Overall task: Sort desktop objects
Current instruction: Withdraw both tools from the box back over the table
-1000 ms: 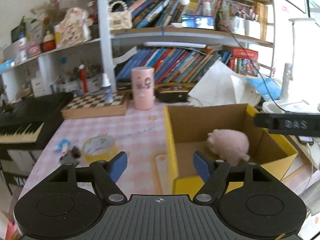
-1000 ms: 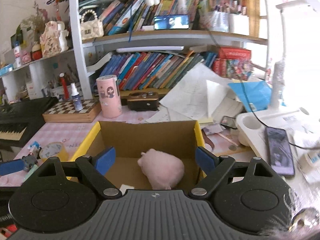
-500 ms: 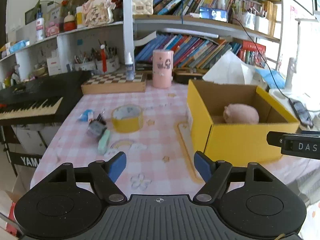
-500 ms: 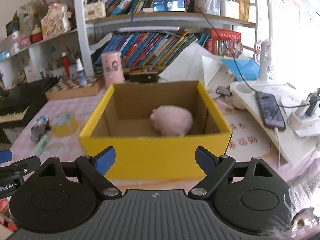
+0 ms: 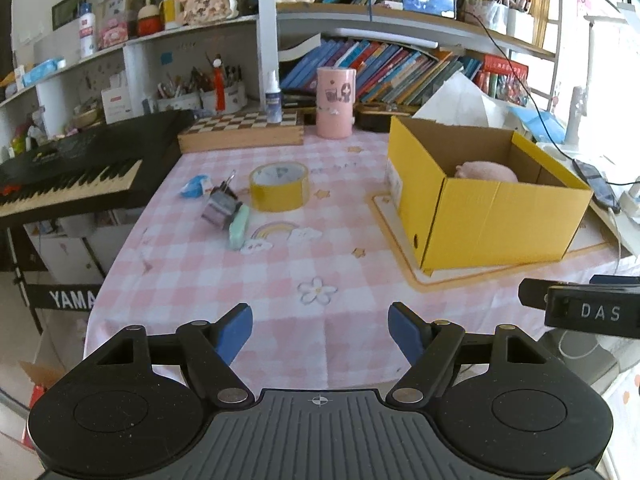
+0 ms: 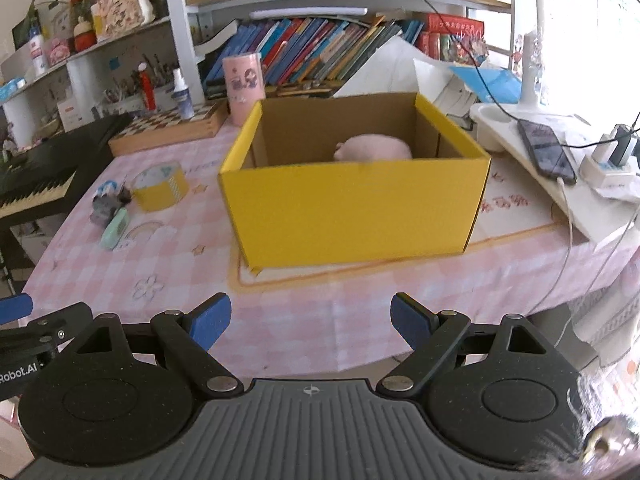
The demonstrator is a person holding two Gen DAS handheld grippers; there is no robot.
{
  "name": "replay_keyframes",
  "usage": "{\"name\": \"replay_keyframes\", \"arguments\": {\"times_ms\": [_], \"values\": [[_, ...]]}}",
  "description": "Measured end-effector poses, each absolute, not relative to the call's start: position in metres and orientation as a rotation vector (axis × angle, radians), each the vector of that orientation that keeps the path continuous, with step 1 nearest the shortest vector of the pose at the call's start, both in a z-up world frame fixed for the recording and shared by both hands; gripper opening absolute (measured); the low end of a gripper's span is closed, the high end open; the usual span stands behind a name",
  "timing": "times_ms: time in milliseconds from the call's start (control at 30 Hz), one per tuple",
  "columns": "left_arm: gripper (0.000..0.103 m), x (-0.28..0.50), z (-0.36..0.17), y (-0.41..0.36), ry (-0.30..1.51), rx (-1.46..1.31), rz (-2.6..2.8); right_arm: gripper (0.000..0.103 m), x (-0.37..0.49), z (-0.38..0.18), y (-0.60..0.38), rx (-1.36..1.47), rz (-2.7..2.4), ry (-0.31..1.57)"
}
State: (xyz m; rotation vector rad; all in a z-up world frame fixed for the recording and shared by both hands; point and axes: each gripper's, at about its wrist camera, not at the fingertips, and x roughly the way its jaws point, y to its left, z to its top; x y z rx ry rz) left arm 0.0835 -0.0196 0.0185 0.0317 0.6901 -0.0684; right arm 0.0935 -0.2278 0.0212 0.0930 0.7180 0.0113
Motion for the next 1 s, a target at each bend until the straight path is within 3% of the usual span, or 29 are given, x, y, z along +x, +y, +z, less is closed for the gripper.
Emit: {"name": "replay_keyframes", "arguments": {"times_ms": [1000], "values": [[0.077, 0.055, 0.02, 0.062, 0.686, -0.05, 0.071, 0.086, 0.074, 0.015, -0.13, -0.002, 0.23, 0.781]]}}
